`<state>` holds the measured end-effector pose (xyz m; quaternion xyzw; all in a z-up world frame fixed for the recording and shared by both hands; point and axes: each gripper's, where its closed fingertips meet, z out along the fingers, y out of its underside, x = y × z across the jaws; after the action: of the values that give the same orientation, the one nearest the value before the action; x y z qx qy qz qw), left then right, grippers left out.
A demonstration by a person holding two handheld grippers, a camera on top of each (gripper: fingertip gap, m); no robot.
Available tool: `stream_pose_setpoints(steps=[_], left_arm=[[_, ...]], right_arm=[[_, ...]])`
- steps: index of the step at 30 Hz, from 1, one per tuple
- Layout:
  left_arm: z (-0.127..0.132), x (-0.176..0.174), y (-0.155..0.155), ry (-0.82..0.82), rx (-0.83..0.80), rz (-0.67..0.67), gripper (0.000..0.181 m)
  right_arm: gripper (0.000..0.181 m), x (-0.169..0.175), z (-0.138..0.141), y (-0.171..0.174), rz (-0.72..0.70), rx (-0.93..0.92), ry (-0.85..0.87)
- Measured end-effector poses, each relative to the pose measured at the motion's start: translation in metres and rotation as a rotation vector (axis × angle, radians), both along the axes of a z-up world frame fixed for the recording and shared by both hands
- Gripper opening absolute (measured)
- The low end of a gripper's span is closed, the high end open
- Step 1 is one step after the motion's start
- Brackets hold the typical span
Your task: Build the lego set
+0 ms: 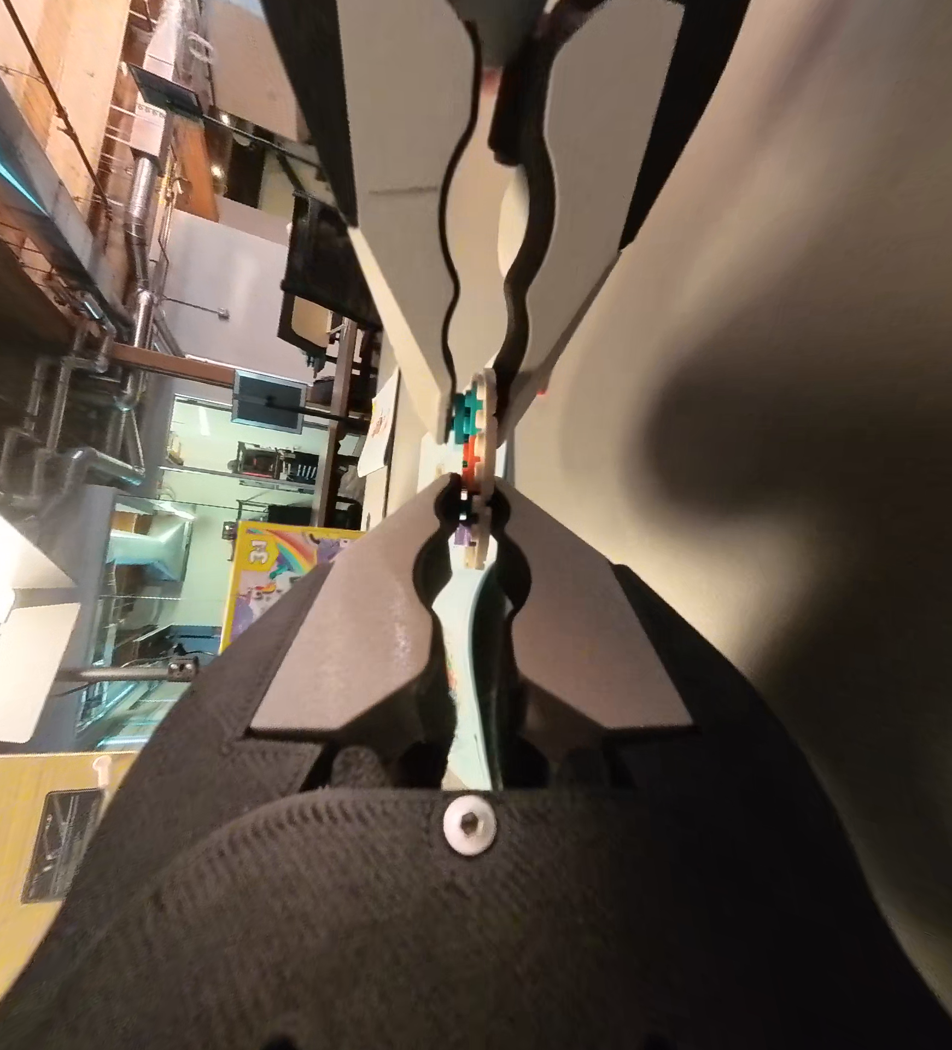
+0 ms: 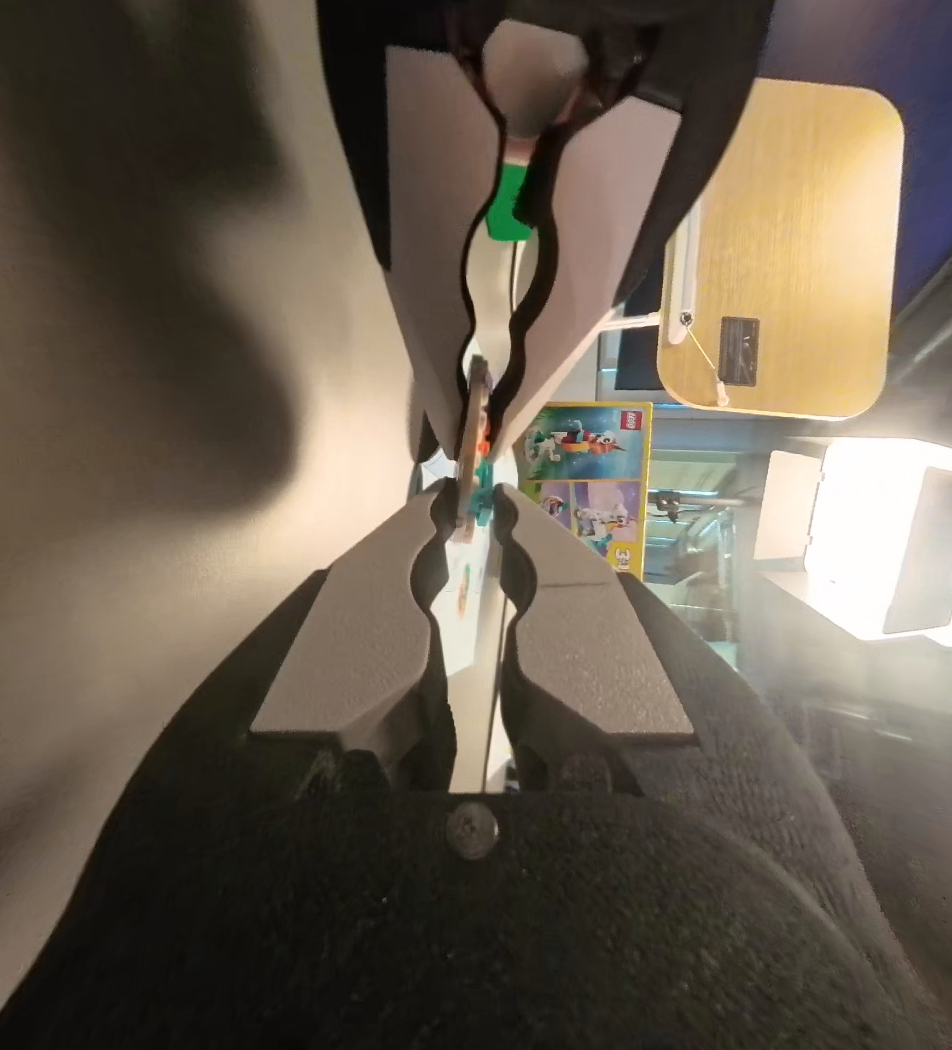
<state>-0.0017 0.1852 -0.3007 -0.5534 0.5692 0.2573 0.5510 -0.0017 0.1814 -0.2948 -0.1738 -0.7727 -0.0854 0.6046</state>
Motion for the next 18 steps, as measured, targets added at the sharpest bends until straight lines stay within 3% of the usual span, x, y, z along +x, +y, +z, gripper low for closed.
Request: stream_pose_setpoints(steps=[4, 18], left_arm=[[-0.007, 0.000, -0.002, 0.003, -0.041, -0.015, 0.007], [-0.014, 0.002, -0.003, -0.084, -0.140, -0.055, 0.008]], right_arm=[[0.010, 0.000, -0.007, -0.001, -0.005, 0.090, -0.056], [0.011, 0.002, -0.010, -0.006, 0.056, 0.022, -0.037]])
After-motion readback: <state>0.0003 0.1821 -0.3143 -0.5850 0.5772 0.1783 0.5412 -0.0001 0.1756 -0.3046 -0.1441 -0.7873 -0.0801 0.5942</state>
